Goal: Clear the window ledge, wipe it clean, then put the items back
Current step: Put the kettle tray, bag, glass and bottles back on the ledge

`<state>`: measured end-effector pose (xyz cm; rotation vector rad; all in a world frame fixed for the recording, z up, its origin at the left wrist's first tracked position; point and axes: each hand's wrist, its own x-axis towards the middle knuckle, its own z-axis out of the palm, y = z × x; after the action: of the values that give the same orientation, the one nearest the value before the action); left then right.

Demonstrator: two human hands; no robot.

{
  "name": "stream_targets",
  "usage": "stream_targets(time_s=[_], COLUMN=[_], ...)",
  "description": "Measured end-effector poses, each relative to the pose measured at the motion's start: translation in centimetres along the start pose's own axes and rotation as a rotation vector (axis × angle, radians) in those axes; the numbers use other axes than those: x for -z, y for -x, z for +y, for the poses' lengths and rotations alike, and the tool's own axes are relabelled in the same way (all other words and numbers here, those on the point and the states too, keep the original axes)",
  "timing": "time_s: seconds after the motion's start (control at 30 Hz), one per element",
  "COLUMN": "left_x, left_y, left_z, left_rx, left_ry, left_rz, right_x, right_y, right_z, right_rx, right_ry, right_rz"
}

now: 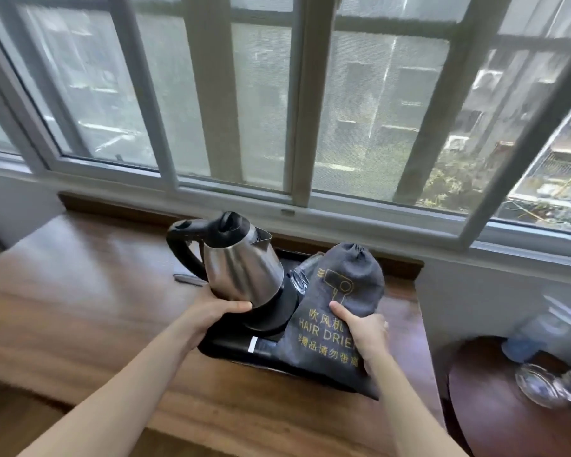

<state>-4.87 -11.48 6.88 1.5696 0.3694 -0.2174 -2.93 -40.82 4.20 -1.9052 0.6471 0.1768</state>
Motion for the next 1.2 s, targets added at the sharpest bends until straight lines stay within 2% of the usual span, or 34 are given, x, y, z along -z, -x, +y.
stream_targets(time_s=[0.23, 0.8, 1.03, 1.2], left_x=[10.6, 28.4, 36.5, 43.0], left_y=[-1.2, -7.7, -9.8, -11.3], left_z=[-0.6, 0.7, 0.8, 1.0], left_rx=[0.034, 0.056, 0.05, 0.071], left_ry=[0.024, 0.061, 0.052, 0.019], left_rz=[0.137, 0.379, 0.371, 0.265], right_x=[-10.4, -30.4, -38.4, -44.1], right_y=[1.4, -0.7, 1.3, 3.7], right_z=[-4.8, -15.3, -17.2, -18.3], right_rx=[0.004, 0.138, 0.108, 0.063], right_ry=[0.072, 0.19, 0.178, 0.202], right_rz=[-0.068, -0.205, -0.211, -0.142])
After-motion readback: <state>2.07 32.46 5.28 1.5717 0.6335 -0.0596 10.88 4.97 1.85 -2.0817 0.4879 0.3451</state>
